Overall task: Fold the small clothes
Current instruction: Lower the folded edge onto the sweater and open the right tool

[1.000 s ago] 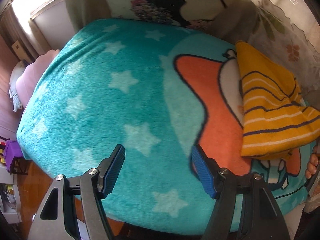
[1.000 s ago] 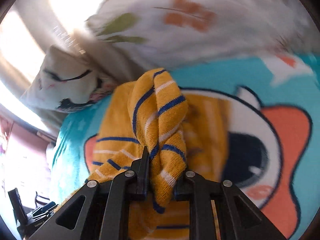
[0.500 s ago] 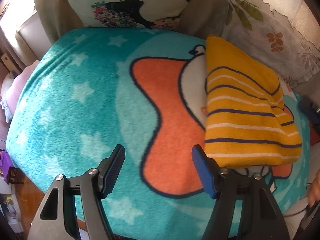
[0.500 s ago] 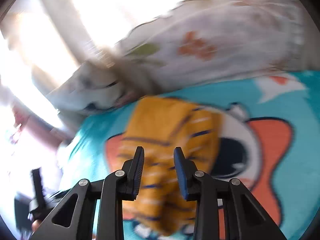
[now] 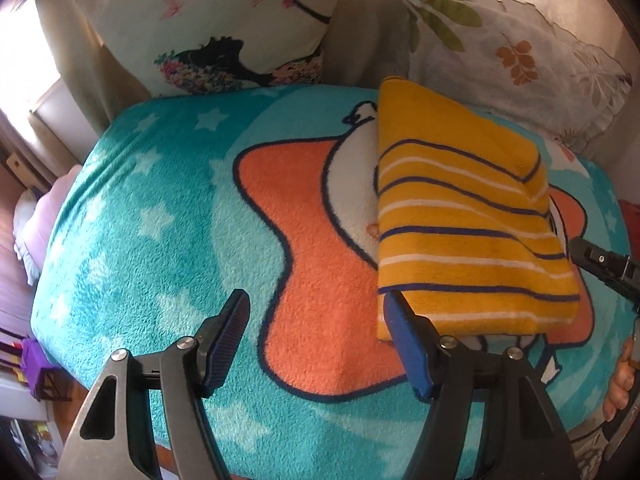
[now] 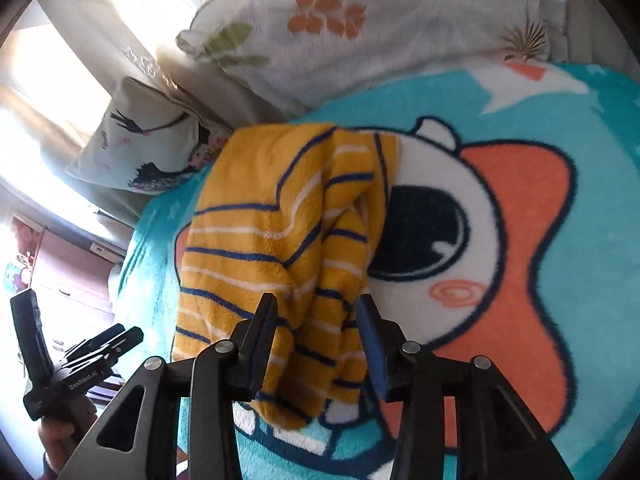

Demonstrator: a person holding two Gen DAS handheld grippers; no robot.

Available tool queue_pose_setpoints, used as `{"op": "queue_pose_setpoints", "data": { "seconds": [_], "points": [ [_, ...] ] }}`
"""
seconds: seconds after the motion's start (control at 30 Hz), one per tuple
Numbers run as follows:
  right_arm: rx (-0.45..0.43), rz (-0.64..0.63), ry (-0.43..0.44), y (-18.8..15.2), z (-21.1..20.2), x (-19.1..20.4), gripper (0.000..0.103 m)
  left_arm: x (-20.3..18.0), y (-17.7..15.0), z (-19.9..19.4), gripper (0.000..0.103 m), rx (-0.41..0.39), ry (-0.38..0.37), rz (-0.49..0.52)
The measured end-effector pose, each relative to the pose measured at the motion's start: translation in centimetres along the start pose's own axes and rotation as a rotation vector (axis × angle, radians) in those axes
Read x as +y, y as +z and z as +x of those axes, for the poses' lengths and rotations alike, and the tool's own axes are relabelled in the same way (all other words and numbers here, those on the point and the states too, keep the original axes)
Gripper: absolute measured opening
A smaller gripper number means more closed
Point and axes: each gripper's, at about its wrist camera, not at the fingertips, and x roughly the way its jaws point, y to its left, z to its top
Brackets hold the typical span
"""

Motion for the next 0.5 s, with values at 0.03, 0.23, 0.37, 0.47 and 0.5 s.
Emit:
{"op": "queue_pose_setpoints", "data": {
  "seconds": [0.03,0.23,0.37,0.47,0.5],
  "points": [
    [-0.003,0.007,-0.007,-0.2,-0.3,-0.3,0.052,-0.3,0.0,-0.1,0.068,-0.004,0.007,0.009],
    [0.025,0.040,-0.039,-0.6,0.4,-1.5,0.053,-1.6,-0.6,-0.2,0.068,0.006,0.026,0.044],
    [0.027,0.048,-0.040,-0.9,0.4,-1.8,0.056,-2.0,-0.9,-0.1,0.068,0.021,0.032,0.052],
    [0.023,0.063,-0.038,-1.0,0.3,-2.2,0.057,-2.4,-1.1,0.0,0.069,0.029,0.041,0.061],
    [0.022,0.066,-0.037,-1.0,0.2,-2.4,0.057,-2.4,-1.2,0.1,0.069,0.032,0.043,0.064]
  ]
}}
